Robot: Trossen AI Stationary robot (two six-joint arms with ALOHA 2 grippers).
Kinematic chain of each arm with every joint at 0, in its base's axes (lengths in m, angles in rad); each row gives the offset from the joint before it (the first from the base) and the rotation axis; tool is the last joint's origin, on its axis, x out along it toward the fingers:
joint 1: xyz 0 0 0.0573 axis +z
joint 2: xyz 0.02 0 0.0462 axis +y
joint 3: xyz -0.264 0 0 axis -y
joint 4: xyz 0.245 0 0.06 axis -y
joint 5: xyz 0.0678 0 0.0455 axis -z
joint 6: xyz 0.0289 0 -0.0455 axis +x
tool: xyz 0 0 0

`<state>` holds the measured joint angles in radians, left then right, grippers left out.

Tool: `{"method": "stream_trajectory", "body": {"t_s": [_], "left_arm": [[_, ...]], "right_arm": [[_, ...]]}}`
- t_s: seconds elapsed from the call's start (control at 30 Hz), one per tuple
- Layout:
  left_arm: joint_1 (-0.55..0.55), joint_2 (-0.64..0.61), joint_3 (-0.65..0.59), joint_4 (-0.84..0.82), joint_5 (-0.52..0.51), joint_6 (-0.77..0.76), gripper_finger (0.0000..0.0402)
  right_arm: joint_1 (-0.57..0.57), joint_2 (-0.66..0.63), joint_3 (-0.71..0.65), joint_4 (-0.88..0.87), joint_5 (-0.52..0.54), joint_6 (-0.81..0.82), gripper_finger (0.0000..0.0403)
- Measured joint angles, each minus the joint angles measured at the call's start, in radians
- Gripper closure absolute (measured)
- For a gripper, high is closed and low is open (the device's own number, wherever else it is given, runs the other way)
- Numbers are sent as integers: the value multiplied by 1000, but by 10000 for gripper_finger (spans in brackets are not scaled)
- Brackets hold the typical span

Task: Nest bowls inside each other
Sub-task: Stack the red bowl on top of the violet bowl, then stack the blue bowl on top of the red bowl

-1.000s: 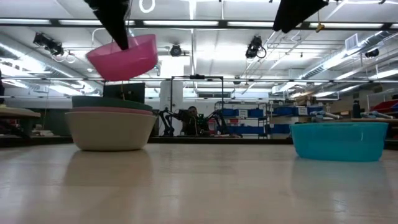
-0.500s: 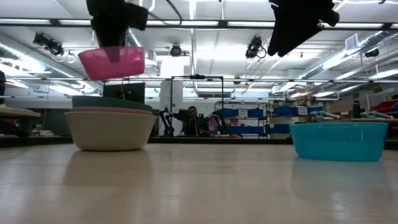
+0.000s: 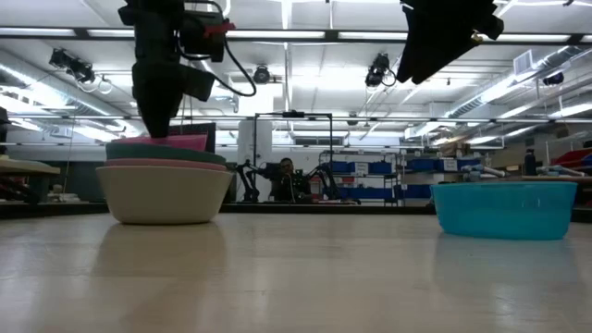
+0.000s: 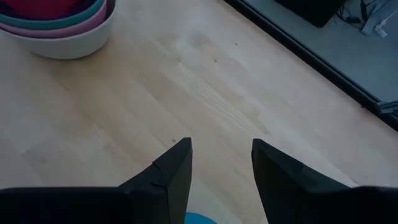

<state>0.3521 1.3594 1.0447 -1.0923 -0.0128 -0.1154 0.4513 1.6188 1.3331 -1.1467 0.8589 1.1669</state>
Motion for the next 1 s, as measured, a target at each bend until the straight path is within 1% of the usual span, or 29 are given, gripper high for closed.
{"method": "stream_trajectory", "body": {"t_s": [0.07,0.17,0.27,0.37,0.57,0.7,0.8,1.0], "left_arm": [[6,0,-2,-3,10,0,375],[10,0,-2,0,82,6,357],[9,0,-2,-1,140,7,329],[9,0,-2,-1,166,7,294],[9,0,-2,-5,164,7,219],[9,0,21,-42,145,5,180],[9,0,52,-71,109,2,159],[8,0,141,-124,93,0,134]], "right_arm": [[-2,0,0,1,1,0,249],[-3,0,0,1,1,-2,249],[-3,0,0,11,2,-9,248],[-3,0,0,22,2,-12,248],[-3,0,0,32,2,-25,247],[-4,0,0,32,4,-25,245],[-9,0,0,32,4,-25,245],[-21,0,0,32,4,-26,245]]}}
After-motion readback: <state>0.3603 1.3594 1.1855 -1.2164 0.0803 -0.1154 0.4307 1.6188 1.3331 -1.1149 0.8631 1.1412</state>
